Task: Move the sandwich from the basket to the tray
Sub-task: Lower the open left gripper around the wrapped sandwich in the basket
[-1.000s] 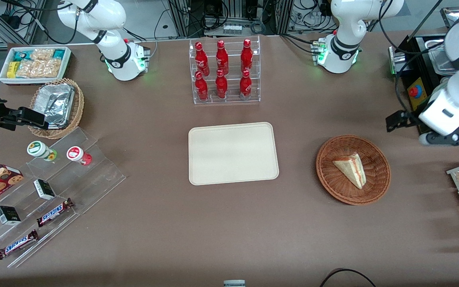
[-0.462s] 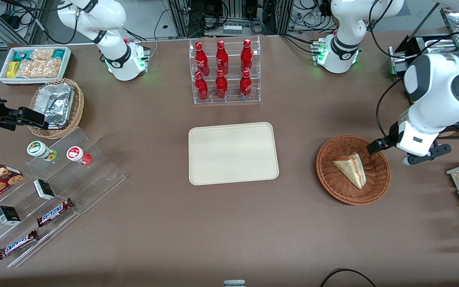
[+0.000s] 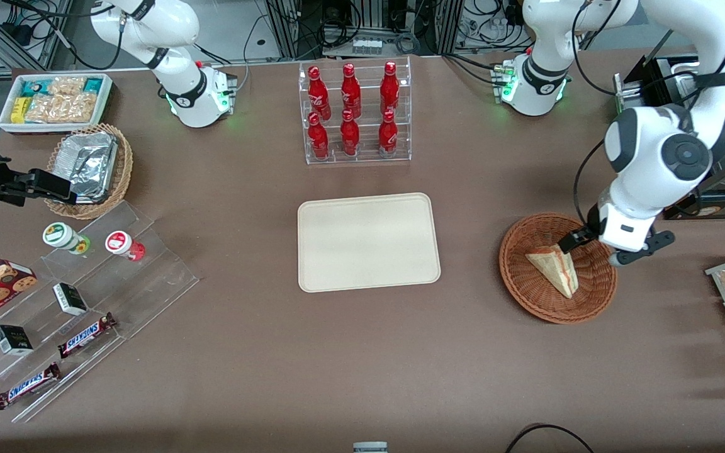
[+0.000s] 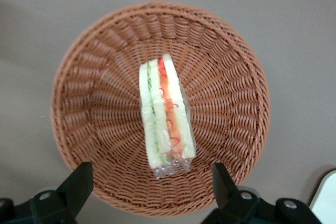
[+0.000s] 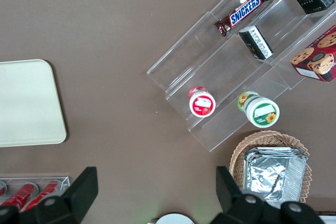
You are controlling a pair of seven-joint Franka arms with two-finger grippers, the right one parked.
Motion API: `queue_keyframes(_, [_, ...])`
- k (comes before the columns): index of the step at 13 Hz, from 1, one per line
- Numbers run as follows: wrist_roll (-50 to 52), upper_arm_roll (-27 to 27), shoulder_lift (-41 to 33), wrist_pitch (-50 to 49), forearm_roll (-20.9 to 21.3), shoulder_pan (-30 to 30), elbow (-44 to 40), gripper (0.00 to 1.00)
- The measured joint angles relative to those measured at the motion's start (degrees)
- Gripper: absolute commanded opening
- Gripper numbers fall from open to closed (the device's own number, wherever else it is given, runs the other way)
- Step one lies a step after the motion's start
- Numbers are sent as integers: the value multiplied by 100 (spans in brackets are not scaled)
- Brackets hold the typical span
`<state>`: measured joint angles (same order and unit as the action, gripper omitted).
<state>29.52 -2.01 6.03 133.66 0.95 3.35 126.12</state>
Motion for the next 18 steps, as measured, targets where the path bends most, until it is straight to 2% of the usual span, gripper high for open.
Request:
queue_keyframes(11, [65,-25,819,887,0,11,79,100])
queue_keyframes(13, [68,-24,916,971,0,11,87,95])
queue_keyframes(16, [74,-24,981,994,0,11,89,35])
queue_keyframes(18, [95,-24,988,1017,0,11,89,14])
